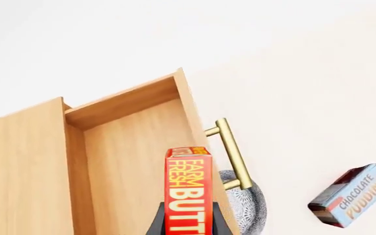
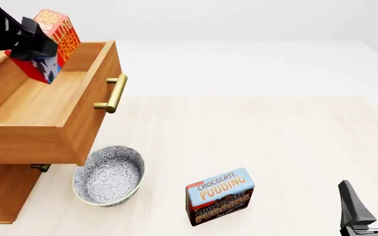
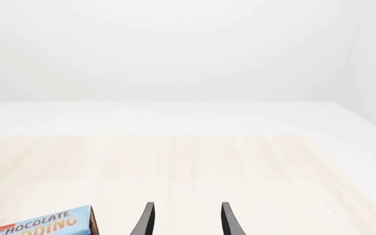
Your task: Put the butter at the back in the top drawer of the cabinet and close it.
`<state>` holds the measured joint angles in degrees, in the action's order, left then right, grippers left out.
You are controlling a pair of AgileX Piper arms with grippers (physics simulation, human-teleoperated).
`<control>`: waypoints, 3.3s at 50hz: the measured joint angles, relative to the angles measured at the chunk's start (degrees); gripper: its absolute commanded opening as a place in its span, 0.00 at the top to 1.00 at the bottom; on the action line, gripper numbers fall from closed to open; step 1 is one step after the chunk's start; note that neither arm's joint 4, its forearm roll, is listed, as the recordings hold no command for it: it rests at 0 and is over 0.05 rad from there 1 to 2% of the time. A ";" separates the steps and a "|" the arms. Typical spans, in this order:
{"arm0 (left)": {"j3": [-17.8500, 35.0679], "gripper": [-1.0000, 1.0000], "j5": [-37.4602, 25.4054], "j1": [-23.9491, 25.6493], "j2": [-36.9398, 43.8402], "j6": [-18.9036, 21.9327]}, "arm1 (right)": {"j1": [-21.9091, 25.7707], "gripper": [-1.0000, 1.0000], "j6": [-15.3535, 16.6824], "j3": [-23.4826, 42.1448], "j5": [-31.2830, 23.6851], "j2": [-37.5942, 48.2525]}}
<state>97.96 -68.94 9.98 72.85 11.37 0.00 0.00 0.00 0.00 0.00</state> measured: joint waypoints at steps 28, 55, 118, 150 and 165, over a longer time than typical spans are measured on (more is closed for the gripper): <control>-8.53 1.00 5.48 -6.26 -0.22 1.53 | 0.00 0.00 0.00 0.00 0.00 0.00; -13.59 1.00 9.66 -10.39 0.31 3.35 | 0.00 0.00 0.00 0.00 0.00 0.00; -19.19 1.00 16.03 -13.70 4.30 5.00 | 0.00 0.00 0.00 0.00 0.00 0.00; -20.76 1.00 18.52 -14.73 4.88 5.47 | 0.00 0.00 0.00 0.00 0.00 0.00; -21.05 0.00 19.16 -14.82 5.07 5.63 | 0.00 0.00 0.00 0.00 0.00 0.00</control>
<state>76.91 -49.77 -4.84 77.92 17.00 0.00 0.00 0.00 0.00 0.00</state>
